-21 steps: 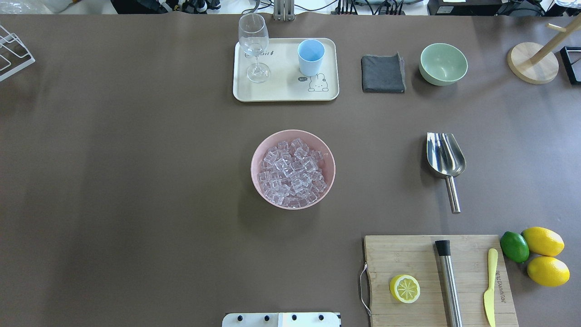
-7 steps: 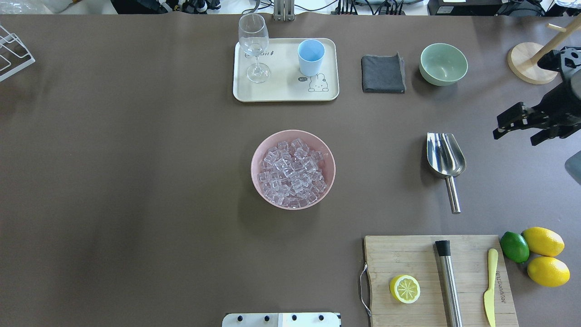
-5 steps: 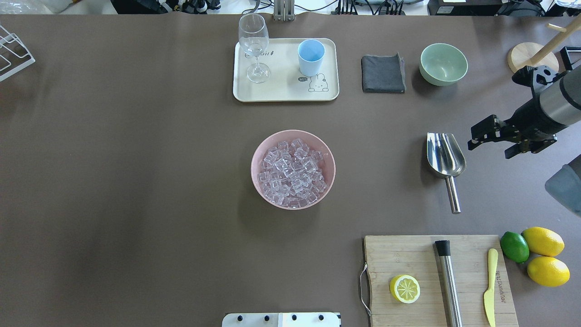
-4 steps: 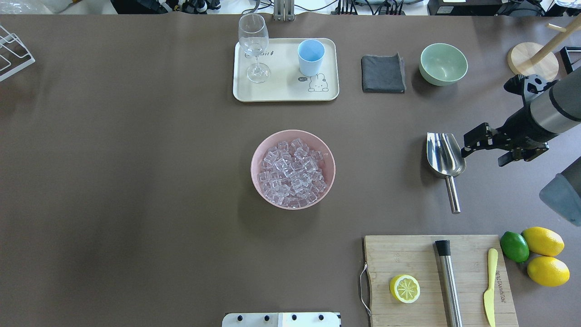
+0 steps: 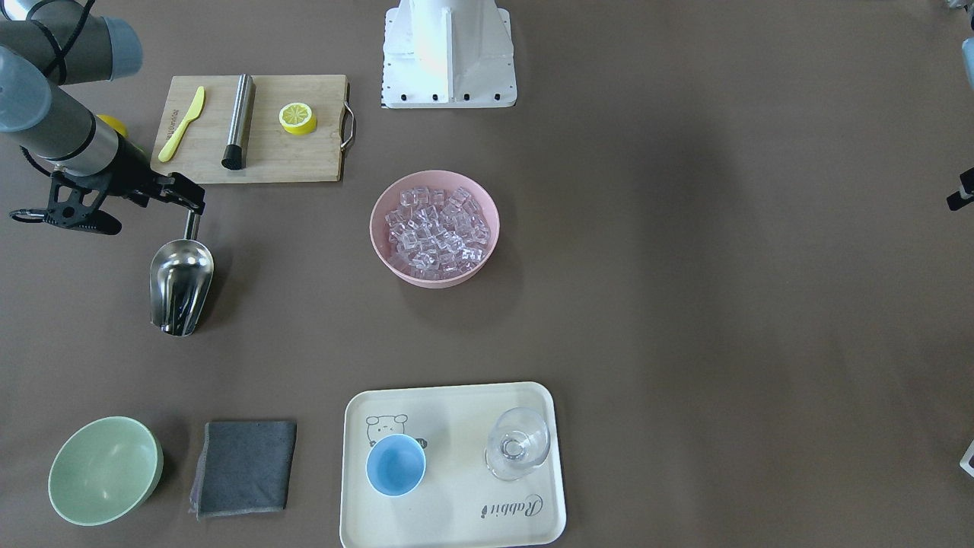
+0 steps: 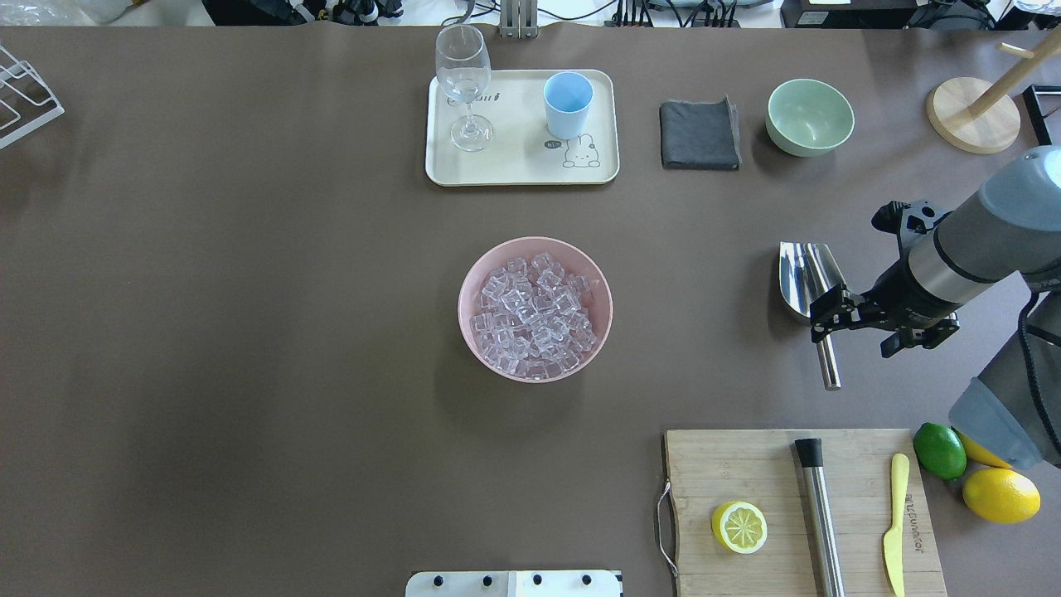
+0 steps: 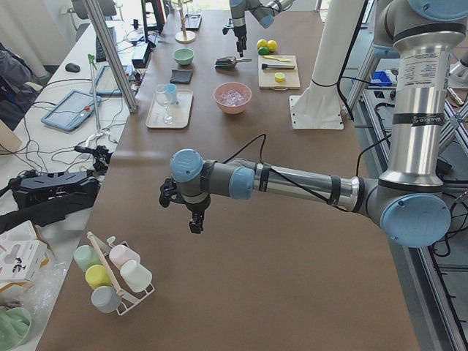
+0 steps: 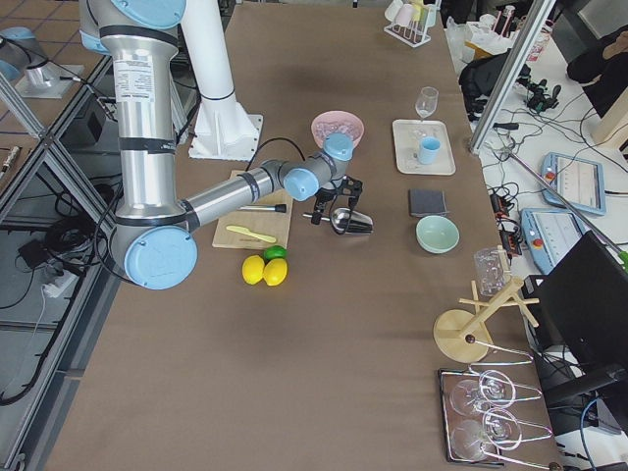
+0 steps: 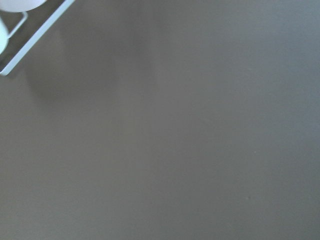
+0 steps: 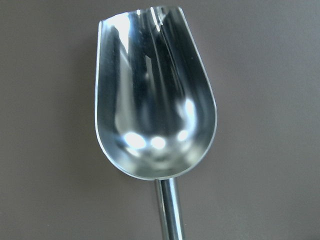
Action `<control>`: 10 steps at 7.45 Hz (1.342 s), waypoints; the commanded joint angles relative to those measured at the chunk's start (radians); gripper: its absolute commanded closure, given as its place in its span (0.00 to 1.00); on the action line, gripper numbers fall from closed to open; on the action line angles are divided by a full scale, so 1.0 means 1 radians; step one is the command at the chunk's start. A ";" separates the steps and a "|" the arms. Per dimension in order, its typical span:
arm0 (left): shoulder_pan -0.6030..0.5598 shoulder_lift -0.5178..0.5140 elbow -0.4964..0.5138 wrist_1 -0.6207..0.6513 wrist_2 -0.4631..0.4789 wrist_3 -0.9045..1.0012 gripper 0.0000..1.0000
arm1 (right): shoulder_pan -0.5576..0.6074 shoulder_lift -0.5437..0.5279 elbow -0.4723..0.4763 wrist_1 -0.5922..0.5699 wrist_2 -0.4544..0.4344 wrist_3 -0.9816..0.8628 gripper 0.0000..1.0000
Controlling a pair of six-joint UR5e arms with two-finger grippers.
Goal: Put ice in cup with scoop
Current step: 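Reach the right gripper down to the metal scoop handle and grasp it, then lift the scoop with the right gripper while the left gripper moves toward the pink bowl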
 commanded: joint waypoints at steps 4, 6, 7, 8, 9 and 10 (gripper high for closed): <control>0.321 -0.116 0.001 -0.440 -0.016 -0.018 0.03 | -0.090 0.020 -0.057 -0.027 -0.039 -0.007 0.00; 0.466 -0.144 -0.028 -0.601 0.139 -0.022 0.03 | -0.091 0.066 -0.107 -0.026 -0.045 -0.008 0.00; 0.549 -0.159 -0.029 -0.699 0.199 -0.025 0.03 | -0.092 0.079 -0.123 -0.026 -0.048 -0.010 0.00; 0.618 -0.162 -0.032 -0.805 0.299 -0.028 0.03 | -0.092 0.082 -0.120 -0.026 -0.047 -0.010 0.00; 0.672 -0.162 -0.031 -0.870 0.327 -0.062 0.03 | -0.090 0.079 -0.114 -0.026 -0.047 -0.011 0.21; 0.741 -0.162 -0.020 -0.990 0.390 -0.115 0.03 | -0.087 0.077 -0.109 -0.029 -0.041 -0.011 0.50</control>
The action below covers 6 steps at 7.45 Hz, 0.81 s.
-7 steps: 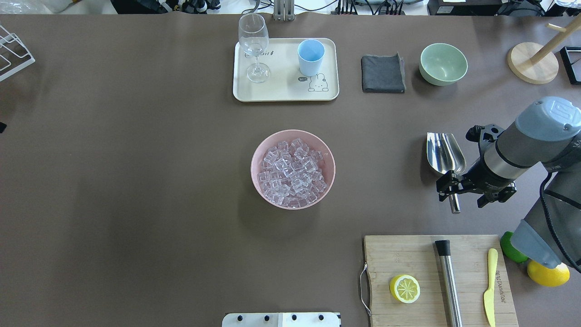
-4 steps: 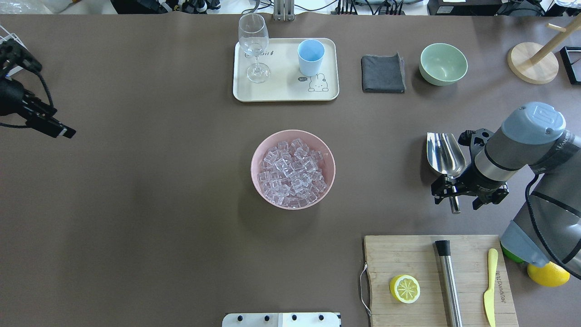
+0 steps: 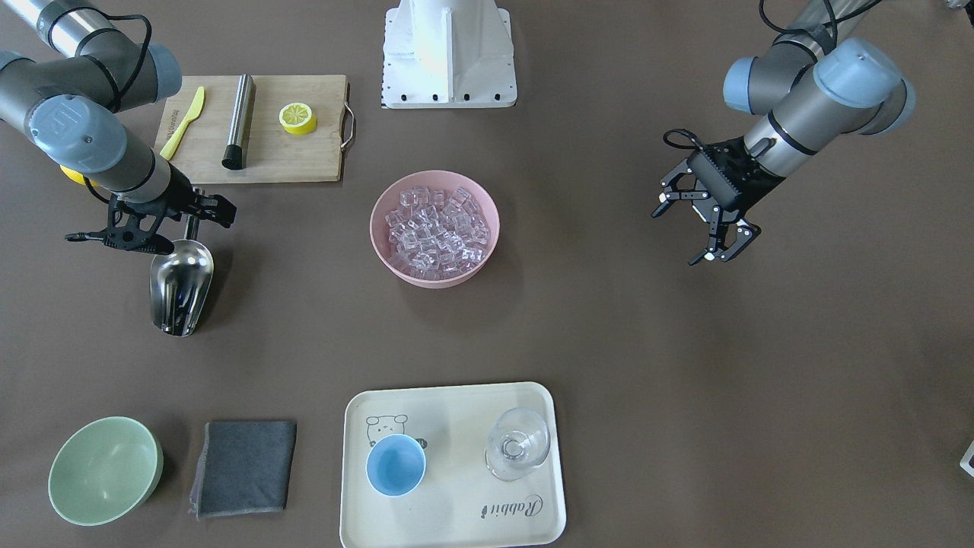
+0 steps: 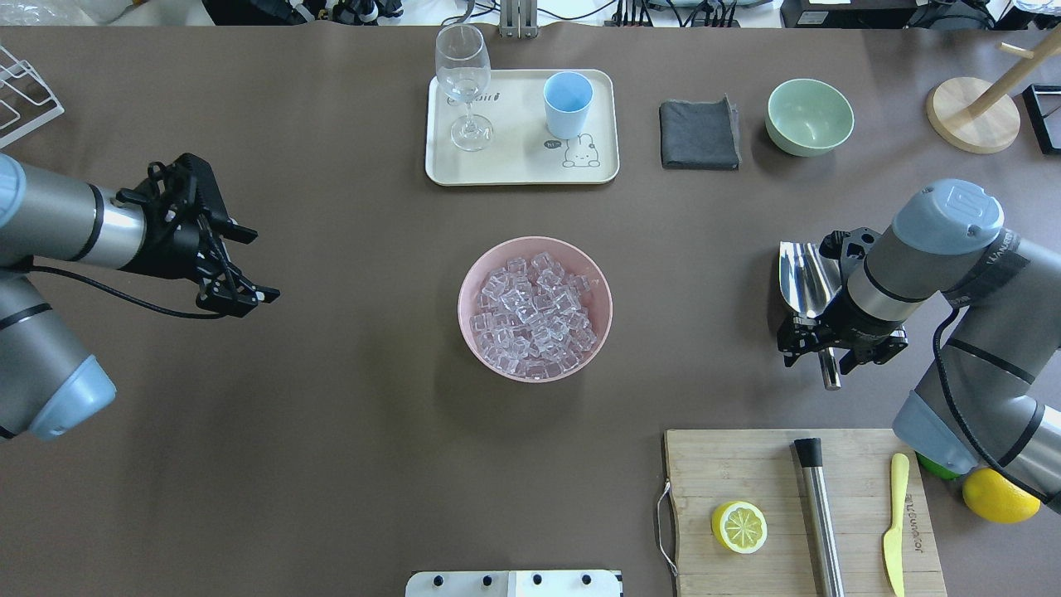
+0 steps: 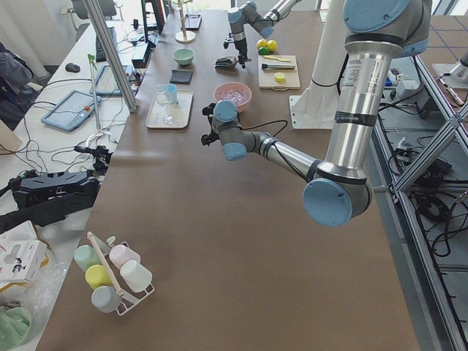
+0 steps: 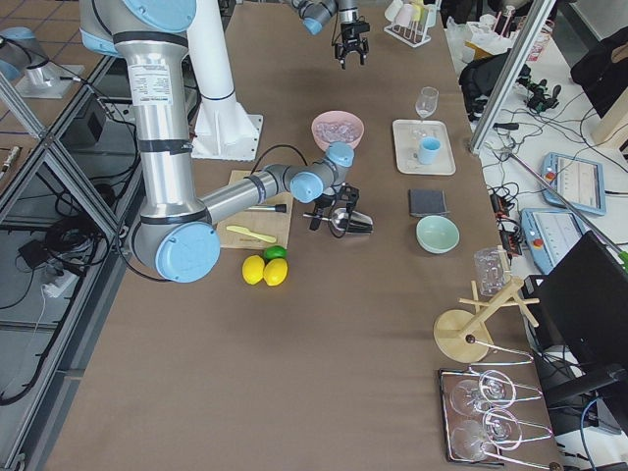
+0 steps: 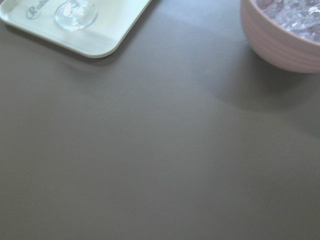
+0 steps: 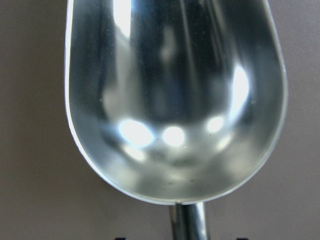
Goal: Put ice in cup with scoop
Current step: 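Lift the scoop with the right gripper while the left gripper moves toward the pink bowl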
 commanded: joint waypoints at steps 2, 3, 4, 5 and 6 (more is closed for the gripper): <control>0.191 -0.003 0.029 -0.317 0.188 -0.073 0.03 | 0.039 -0.014 0.012 -0.003 0.021 -0.004 0.79; 0.214 -0.031 0.084 -0.393 0.196 -0.074 0.03 | 0.042 -0.019 0.021 -0.003 0.021 -0.004 1.00; 0.226 -0.074 0.167 -0.473 0.194 -0.068 0.03 | 0.047 -0.018 0.039 -0.006 0.021 -0.004 1.00; 0.226 -0.106 0.218 -0.507 0.191 -0.062 0.03 | 0.057 -0.013 0.068 -0.027 0.026 -0.005 1.00; 0.226 -0.106 0.218 -0.506 0.189 -0.065 0.03 | 0.066 -0.008 0.104 -0.061 0.041 -0.007 1.00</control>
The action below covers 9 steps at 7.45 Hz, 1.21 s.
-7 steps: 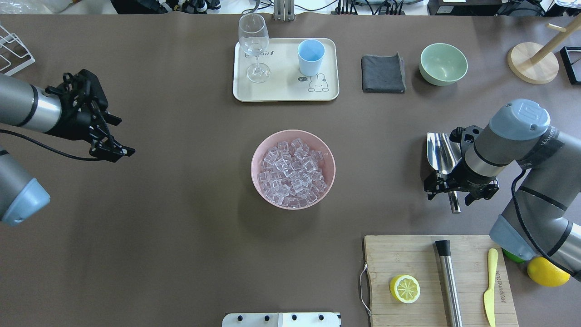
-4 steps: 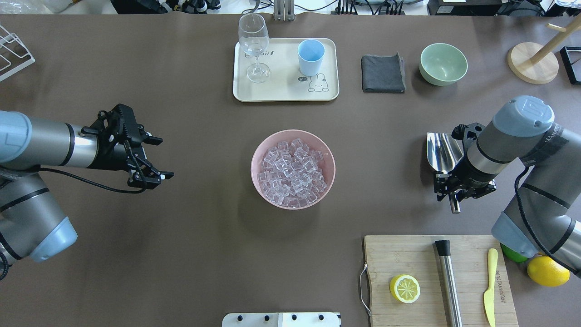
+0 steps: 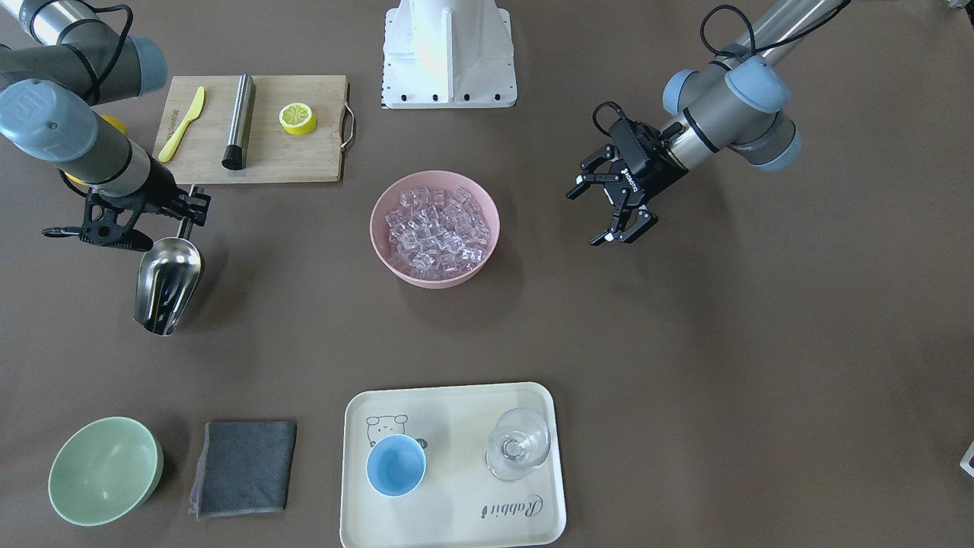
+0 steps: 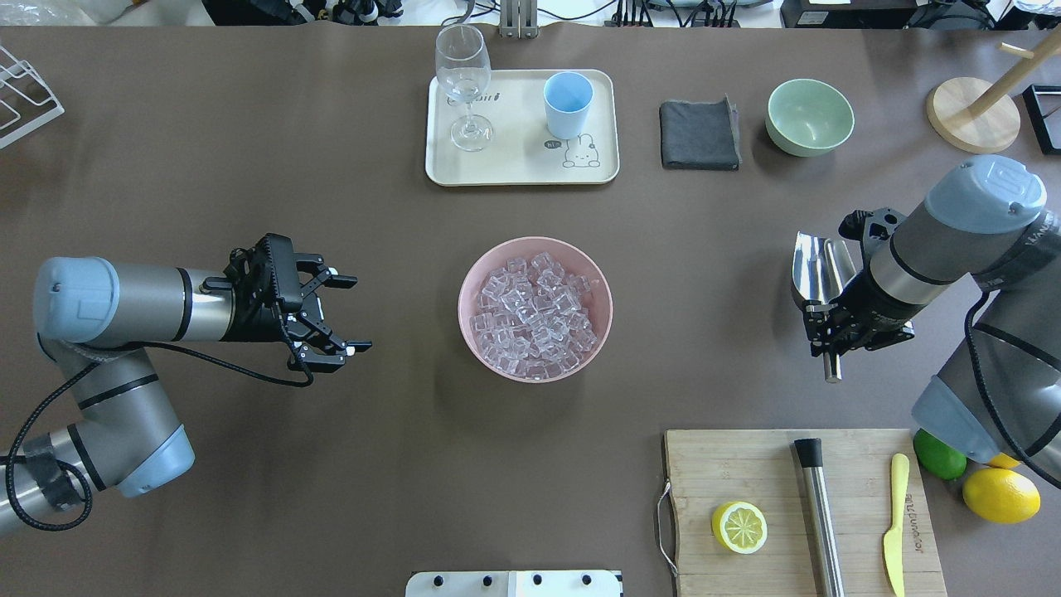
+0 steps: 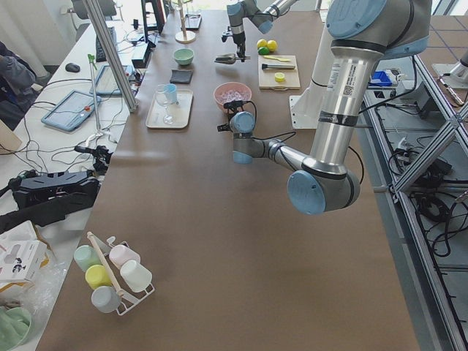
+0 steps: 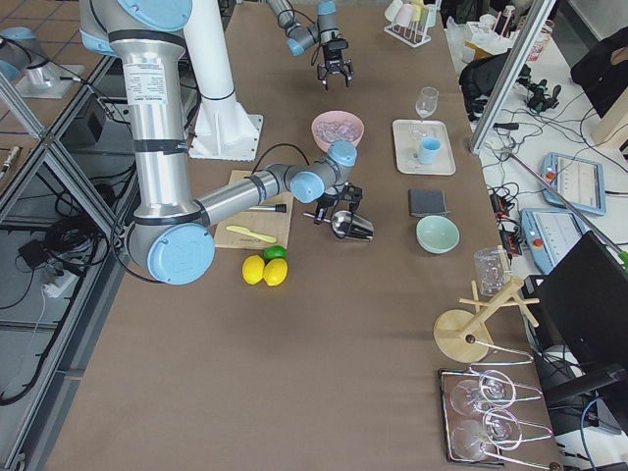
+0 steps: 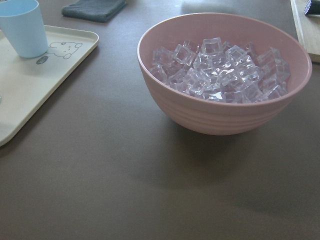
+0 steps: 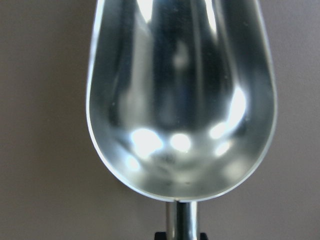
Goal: Put ice in cup with scoop
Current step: 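Lift the scoop with the right gripper while the left gripper moves toward the pink bowl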
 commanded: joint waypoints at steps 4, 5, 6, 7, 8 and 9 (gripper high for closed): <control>0.020 0.011 -0.022 0.012 -0.043 -0.008 0.02 | 0.197 0.006 0.142 -0.273 -0.006 -0.462 1.00; 0.048 0.005 -0.018 0.011 -0.052 -0.013 0.02 | 0.227 0.002 0.139 -0.282 -0.006 -0.473 1.00; 0.069 0.002 -0.013 0.013 -0.043 -0.014 0.02 | 0.261 -0.001 0.133 -0.291 0.008 -0.487 1.00; 0.079 -0.012 0.000 0.008 -0.041 -0.090 0.02 | 0.290 0.008 0.133 -0.306 0.017 -0.489 1.00; 0.080 -0.036 0.023 -0.015 -0.037 -0.146 0.03 | 0.293 0.008 0.124 -0.312 0.031 -0.516 1.00; 0.080 -0.060 0.052 -0.010 -0.008 -0.142 0.03 | 0.315 0.026 0.096 -0.367 0.080 -0.636 1.00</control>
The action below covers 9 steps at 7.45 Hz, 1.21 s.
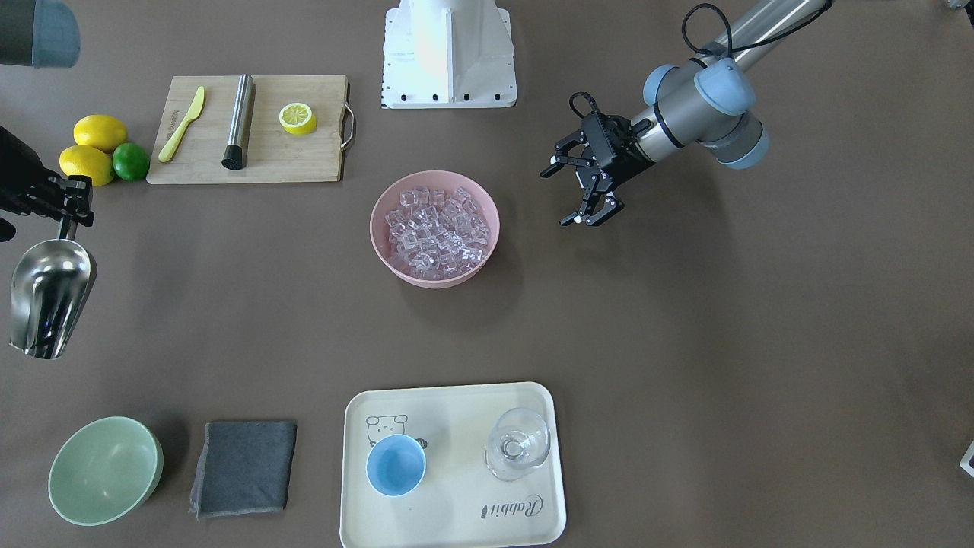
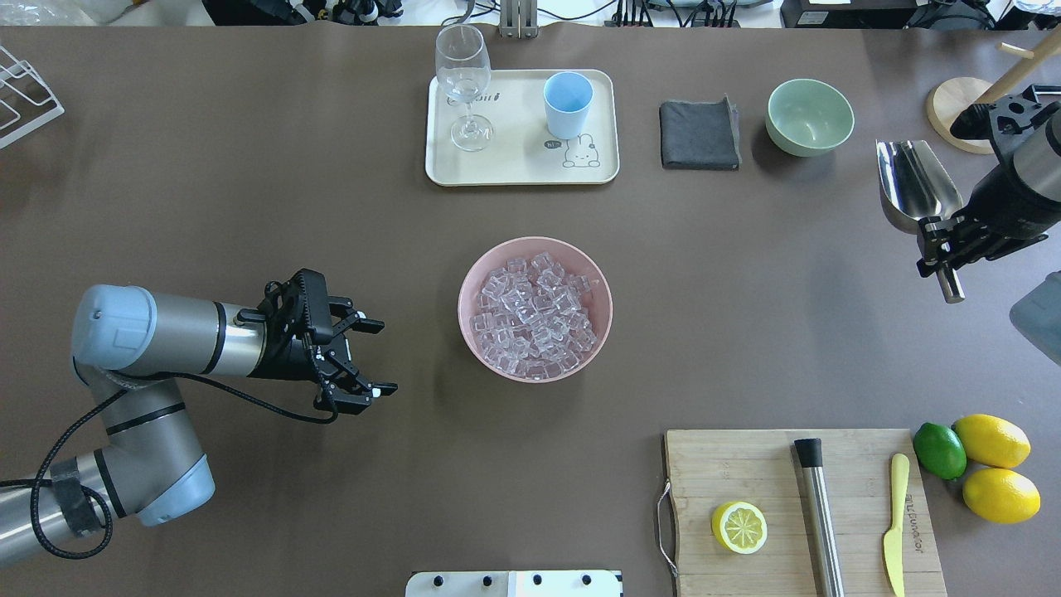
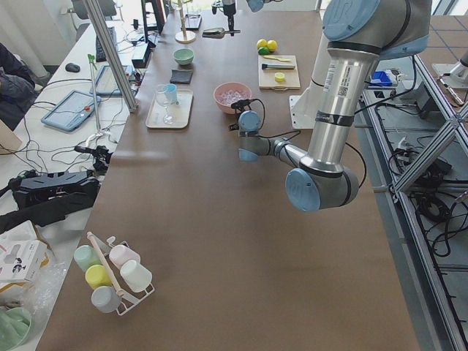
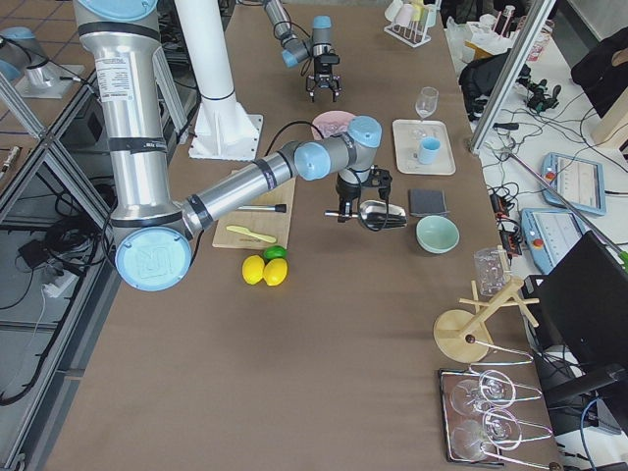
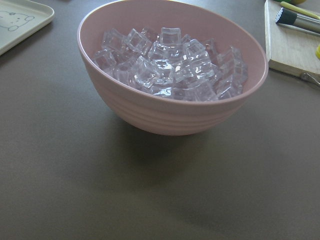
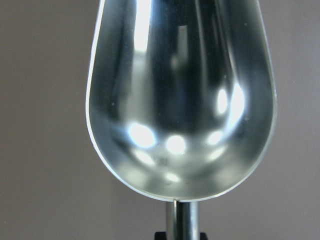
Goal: Put ice in cup with scoop
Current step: 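Lift the scoop with the right gripper while the left gripper moves toward the pink bowl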
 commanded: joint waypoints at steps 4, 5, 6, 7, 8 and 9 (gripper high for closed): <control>0.007 -0.161 0.207 -0.127 0.121 0.204 0.03 | 0.083 0.125 -0.005 -0.250 0.018 -0.054 1.00; 0.023 -0.194 0.242 -0.172 0.138 0.235 0.03 | 0.083 0.125 -0.013 -0.250 0.018 -0.061 1.00; 0.026 -0.193 0.247 -0.180 0.137 0.296 0.03 | 0.083 0.120 -0.014 -0.246 0.018 -0.067 1.00; 0.026 -0.194 0.252 -0.179 0.138 0.297 0.03 | 0.095 0.120 -0.037 -0.243 0.025 -0.105 1.00; 0.026 -0.196 0.262 -0.176 0.138 0.297 0.03 | 0.100 0.122 -0.040 -0.243 0.027 -0.122 1.00; 0.024 -0.203 0.267 -0.168 0.140 0.290 0.03 | 0.129 0.104 -0.043 -0.212 0.030 -0.227 1.00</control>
